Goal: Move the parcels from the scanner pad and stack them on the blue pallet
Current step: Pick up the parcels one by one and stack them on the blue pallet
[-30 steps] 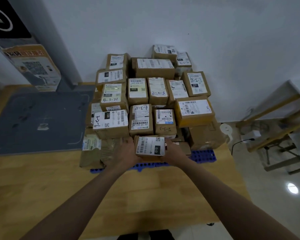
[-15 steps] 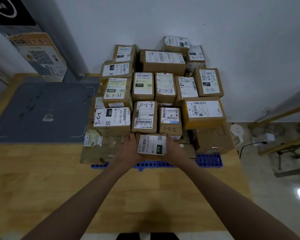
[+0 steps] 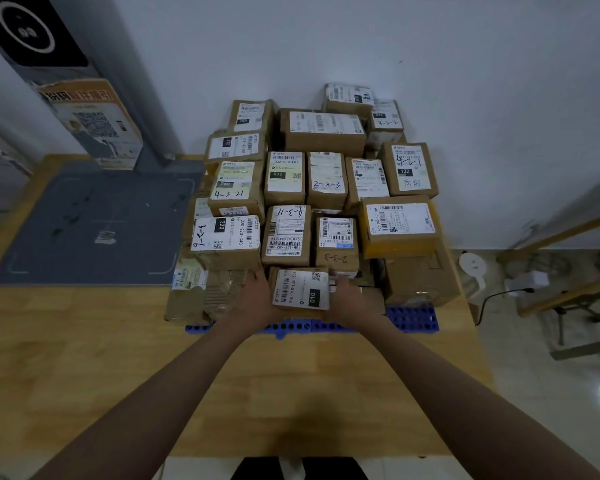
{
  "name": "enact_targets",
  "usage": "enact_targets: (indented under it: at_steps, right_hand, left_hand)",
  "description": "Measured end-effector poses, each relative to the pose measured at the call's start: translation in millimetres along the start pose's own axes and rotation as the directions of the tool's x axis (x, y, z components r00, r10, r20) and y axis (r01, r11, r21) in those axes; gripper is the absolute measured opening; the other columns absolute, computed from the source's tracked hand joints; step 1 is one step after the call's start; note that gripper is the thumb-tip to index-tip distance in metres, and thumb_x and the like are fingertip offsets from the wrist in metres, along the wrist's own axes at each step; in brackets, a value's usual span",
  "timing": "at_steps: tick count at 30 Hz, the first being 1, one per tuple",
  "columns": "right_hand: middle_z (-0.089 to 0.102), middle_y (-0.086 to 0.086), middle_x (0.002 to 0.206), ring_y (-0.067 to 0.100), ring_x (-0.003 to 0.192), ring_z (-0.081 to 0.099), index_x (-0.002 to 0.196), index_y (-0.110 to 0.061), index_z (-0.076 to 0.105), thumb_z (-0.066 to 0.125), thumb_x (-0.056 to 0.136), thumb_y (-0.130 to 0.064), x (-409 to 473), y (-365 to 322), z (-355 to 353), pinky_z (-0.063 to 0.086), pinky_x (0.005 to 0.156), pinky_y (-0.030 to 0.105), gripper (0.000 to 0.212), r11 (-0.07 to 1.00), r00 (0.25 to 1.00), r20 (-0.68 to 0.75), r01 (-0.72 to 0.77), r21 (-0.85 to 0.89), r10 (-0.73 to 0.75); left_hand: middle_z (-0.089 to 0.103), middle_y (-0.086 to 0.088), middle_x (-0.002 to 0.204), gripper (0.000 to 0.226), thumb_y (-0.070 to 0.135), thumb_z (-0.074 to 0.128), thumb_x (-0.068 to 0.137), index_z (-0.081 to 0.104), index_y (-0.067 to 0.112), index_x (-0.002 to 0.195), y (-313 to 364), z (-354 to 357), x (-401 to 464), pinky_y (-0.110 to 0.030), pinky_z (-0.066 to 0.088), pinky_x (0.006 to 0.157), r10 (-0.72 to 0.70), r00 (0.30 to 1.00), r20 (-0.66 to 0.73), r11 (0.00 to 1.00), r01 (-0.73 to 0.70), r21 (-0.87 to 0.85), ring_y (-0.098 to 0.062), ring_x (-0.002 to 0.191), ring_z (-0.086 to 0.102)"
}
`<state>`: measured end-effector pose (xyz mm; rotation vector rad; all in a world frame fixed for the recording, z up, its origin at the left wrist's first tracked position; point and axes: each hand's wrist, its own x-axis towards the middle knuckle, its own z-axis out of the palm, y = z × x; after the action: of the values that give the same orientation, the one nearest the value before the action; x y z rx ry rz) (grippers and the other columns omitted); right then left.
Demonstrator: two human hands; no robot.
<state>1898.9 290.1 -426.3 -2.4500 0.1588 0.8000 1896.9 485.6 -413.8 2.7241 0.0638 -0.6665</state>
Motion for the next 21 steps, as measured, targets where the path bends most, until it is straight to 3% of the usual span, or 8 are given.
enact_targets:
  at_steps: [2,5,6,8,11,15,19,21]
  right_hand:
    - [0.057,0.016,0.127,0.028,0.112,0.059,0.145,0.001,0.024,0.078,0.080,-0.024,-6,5,-2,0.044,0.067,0.025,0.088,0.999,1.000,-0.002,-0.022,-0.047,0.022]
    - [0.064,0.004,0.090,0.014,0.074,0.068,0.122,-0.010,0.050,0.074,0.083,-0.025,-12,15,-5,0.040,0.039,0.014,0.048,0.992,0.994,0.076,-0.068,-0.107,0.077]
    - [0.063,0.004,0.083,0.013,0.065,0.068,0.116,-0.010,0.053,0.073,0.084,-0.024,-13,20,-4,0.044,0.037,0.014,0.040,0.990,0.985,0.125,-0.107,-0.089,0.118]
    - [0.065,0.011,0.095,0.019,0.070,0.070,0.118,-0.006,0.053,0.075,0.084,-0.022,-15,28,-3,0.058,0.052,0.024,0.044,0.981,0.954,0.228,-0.188,-0.046,0.194]
    - [0.065,0.014,0.101,0.024,0.082,0.070,0.118,0.000,0.057,0.075,0.085,-0.023,-20,30,8,0.062,0.071,0.038,0.044,0.972,0.908,0.352,-0.234,-0.019,0.225]
    - [0.065,0.016,0.109,0.028,0.091,0.069,0.119,0.002,0.058,0.072,0.088,-0.022,-27,19,34,0.061,0.077,0.041,0.041,0.977,0.898,0.395,-0.214,0.011,0.193]
    - [0.064,0.017,0.113,0.029,0.095,0.068,0.118,0.003,0.061,0.068,0.091,-0.021,-32,-6,55,0.060,0.079,0.040,0.036,0.983,0.911,0.391,-0.172,0.063,0.134]
    - [0.064,0.018,0.114,0.029,0.095,0.068,0.117,0.003,0.062,0.066,0.092,-0.021,-33,-17,64,0.060,0.079,0.039,0.035,0.982,0.916,0.383,-0.166,0.087,0.121]
  left_hand:
    - [0.042,-0.019,0.133,0.107,0.044,0.083,0.067,0.020,0.000,0.142,-3,-1,-5,-0.042,0.050,0.085,-0.034,0.999,-0.009,0.999,0.033,-0.014,-0.034,0.115,0.054]
    - [0.042,-0.019,0.135,0.104,0.040,0.080,0.071,0.019,-0.002,0.143,-13,-1,-15,-0.041,0.050,0.080,-0.081,0.997,-0.018,0.997,0.081,-0.014,-0.034,0.112,0.056]
    - [0.042,-0.018,0.136,0.101,0.036,0.080,0.072,0.019,-0.002,0.144,-17,-1,-19,-0.041,0.052,0.081,-0.111,0.994,-0.014,0.994,0.111,-0.009,-0.033,0.111,0.056]
    - [0.043,-0.015,0.136,0.097,0.035,0.079,0.074,0.021,0.001,0.144,-28,0,-29,-0.041,0.053,0.083,-0.140,0.990,-0.002,0.990,0.141,0.007,-0.030,0.111,0.056]
    - [0.044,-0.013,0.133,0.089,0.041,0.078,0.076,0.029,0.005,0.140,-50,3,-47,-0.037,0.052,0.082,-0.175,0.984,0.011,0.984,0.175,0.028,-0.027,0.109,0.056]
    - [0.050,-0.010,0.124,0.080,0.046,0.078,0.075,0.037,0.008,0.132,-85,12,-67,-0.032,0.049,0.070,-0.250,0.968,0.022,0.968,0.249,0.026,-0.023,0.095,0.058]
    - [0.050,-0.009,0.131,0.084,0.049,0.078,0.073,0.039,0.008,0.136,-115,17,-72,-0.037,0.051,0.086,-0.316,0.948,0.045,0.949,0.316,0.001,-0.026,0.112,0.055]
    - [0.051,-0.008,0.130,0.081,0.049,0.078,0.073,0.042,0.009,0.133,-128,18,-70,-0.038,0.051,0.087,-0.325,0.944,0.058,0.945,0.326,-0.015,-0.026,0.112,0.055]
